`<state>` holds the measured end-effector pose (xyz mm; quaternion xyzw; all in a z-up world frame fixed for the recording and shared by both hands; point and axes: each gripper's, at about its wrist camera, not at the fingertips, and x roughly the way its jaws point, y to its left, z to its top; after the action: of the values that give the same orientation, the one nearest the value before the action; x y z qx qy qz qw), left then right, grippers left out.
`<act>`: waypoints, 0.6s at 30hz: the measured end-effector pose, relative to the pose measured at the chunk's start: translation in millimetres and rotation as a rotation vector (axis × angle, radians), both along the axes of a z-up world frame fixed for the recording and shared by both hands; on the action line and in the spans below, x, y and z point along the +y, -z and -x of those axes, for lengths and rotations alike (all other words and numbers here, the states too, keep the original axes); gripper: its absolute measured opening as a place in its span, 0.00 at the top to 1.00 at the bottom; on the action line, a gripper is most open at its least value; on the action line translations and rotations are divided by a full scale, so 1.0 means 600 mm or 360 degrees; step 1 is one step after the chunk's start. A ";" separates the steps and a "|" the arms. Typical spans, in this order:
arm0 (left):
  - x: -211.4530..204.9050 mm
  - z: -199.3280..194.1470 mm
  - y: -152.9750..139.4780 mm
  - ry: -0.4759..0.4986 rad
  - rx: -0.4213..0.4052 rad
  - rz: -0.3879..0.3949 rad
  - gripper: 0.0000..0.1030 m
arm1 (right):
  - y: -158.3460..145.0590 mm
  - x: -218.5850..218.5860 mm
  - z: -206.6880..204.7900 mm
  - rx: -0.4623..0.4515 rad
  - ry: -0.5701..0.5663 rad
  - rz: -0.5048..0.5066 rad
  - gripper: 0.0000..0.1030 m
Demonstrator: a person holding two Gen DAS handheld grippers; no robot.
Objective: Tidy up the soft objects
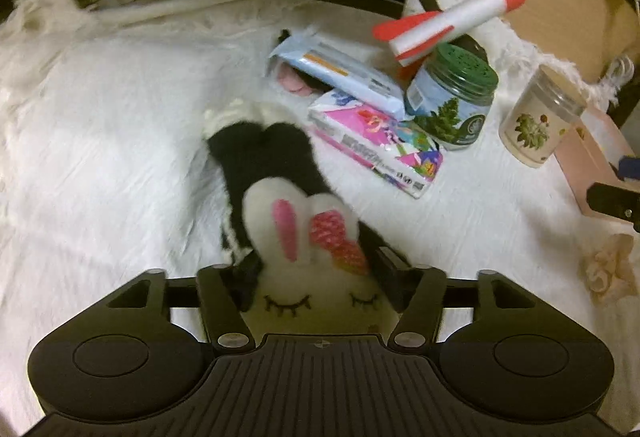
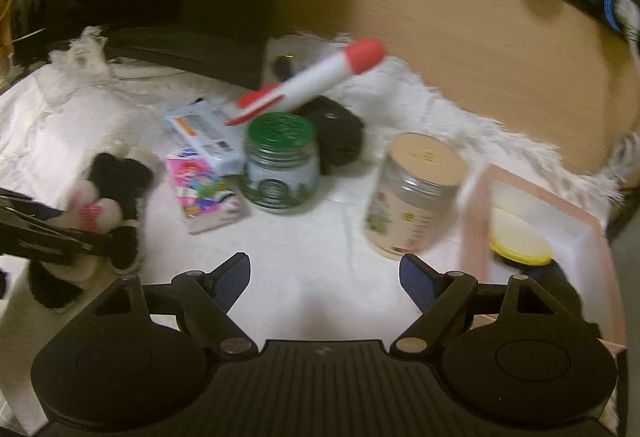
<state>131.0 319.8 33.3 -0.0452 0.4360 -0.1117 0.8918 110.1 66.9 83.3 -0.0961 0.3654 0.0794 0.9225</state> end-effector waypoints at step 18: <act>0.042 0.030 0.003 -0.0054 -0.0158 0.0055 0.38 | 0.030 0.171 -0.120 0.0053 -0.0427 0.0125 0.20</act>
<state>112.9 345.2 31.4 -0.0626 0.3884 -0.1061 0.9132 182.0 169.6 65.2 -0.1787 0.3674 0.1892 0.8929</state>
